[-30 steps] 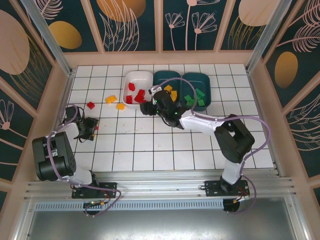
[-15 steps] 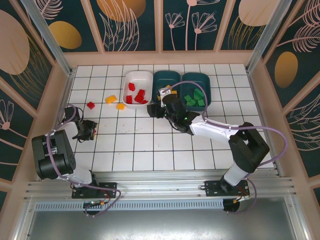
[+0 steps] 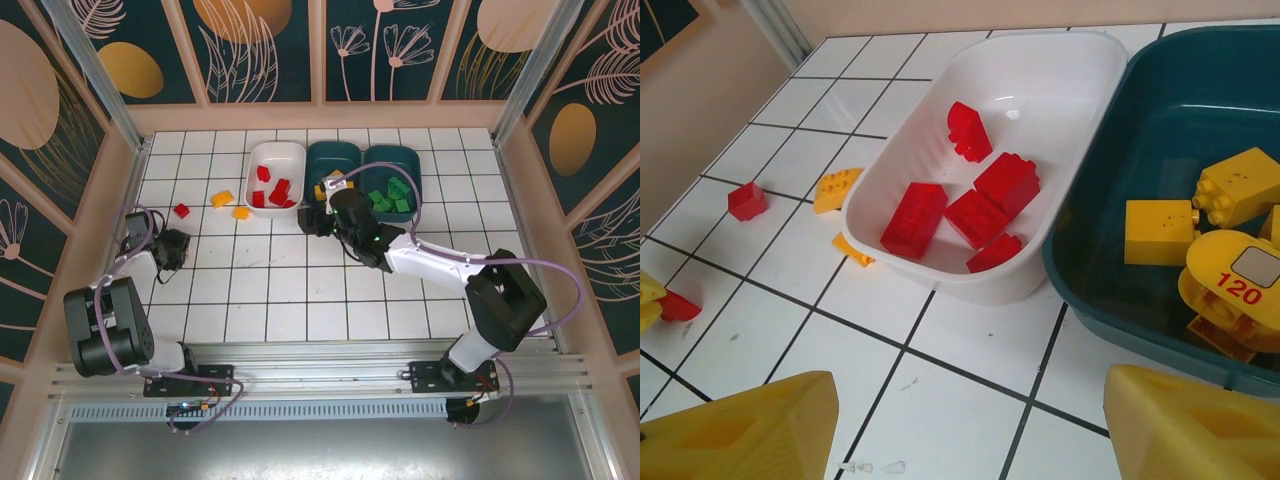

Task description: Sort the legos into containers by color

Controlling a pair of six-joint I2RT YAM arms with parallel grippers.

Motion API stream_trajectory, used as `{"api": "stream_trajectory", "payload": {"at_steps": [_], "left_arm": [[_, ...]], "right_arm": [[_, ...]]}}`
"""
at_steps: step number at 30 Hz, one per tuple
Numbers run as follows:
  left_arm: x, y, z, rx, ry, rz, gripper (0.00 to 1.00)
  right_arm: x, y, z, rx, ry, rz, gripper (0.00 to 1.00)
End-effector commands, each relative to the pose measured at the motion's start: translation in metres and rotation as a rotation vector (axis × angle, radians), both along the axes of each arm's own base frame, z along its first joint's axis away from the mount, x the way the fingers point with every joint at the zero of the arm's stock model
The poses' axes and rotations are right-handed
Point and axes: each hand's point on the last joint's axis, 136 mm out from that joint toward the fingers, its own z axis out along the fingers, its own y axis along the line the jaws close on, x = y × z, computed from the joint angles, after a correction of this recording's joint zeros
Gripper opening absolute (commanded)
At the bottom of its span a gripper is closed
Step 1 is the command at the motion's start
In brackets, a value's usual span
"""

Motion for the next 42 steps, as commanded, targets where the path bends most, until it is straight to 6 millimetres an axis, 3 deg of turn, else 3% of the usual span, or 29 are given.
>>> {"api": "stream_trajectory", "payload": {"at_steps": [1, 3, 5, 6, 10, 13, 19, 29, 35, 38, 40, 42], "left_arm": [[0.012, -0.011, 0.022, 0.002, -0.081, -0.038, 0.22], [0.013, -0.015, 0.024, -0.005, -0.083, -0.048, 0.25], [0.01, -0.012, 0.022, 0.009, -0.052, -0.037, 0.4], [0.006, -0.008, 0.019, 0.027, -0.029, -0.018, 0.42], [-0.006, 0.009, 0.009, 0.046, 0.037, 0.093, 0.64], [-0.006, 0.018, 0.001, 0.024, 0.064, 0.152, 0.68], [0.001, 0.029, -0.023, -0.016, 0.148, 0.179, 0.63], [0.004, 0.034, -0.046, -0.029, 0.201, 0.181, 0.43], [0.002, 0.031, -0.048, -0.035, 0.193, 0.169, 0.29], [0.003, 0.027, -0.045, -0.047, 0.178, 0.154, 0.28], [0.003, 0.027, -0.036, -0.042, 0.149, 0.154, 0.26], [0.008, 0.027, -0.012, 0.006, 0.082, 0.147, 0.25]], "right_arm": [[0.003, -0.006, 0.019, 0.045, -0.039, -0.034, 0.71], [0.002, -0.007, 0.019, 0.047, -0.037, -0.036, 0.71], [0.003, -0.007, 0.018, 0.045, -0.035, -0.039, 0.71], [0.002, -0.007, 0.017, 0.044, -0.034, -0.039, 0.71], [0.002, -0.01, 0.015, 0.038, -0.032, -0.046, 0.71], [0.002, -0.012, 0.014, 0.032, -0.035, -0.051, 0.71], [0.004, -0.02, 0.015, 0.035, -0.042, -0.066, 0.71], [0.005, -0.027, 0.01, 0.042, -0.034, -0.071, 0.71], [0.005, -0.028, 0.01, 0.044, -0.035, -0.071, 0.71], [0.005, -0.029, 0.011, 0.046, -0.036, -0.073, 0.71], [0.004, -0.03, 0.012, 0.048, -0.039, -0.075, 0.71], [0.005, -0.031, 0.013, 0.048, -0.041, -0.078, 0.71]]}}
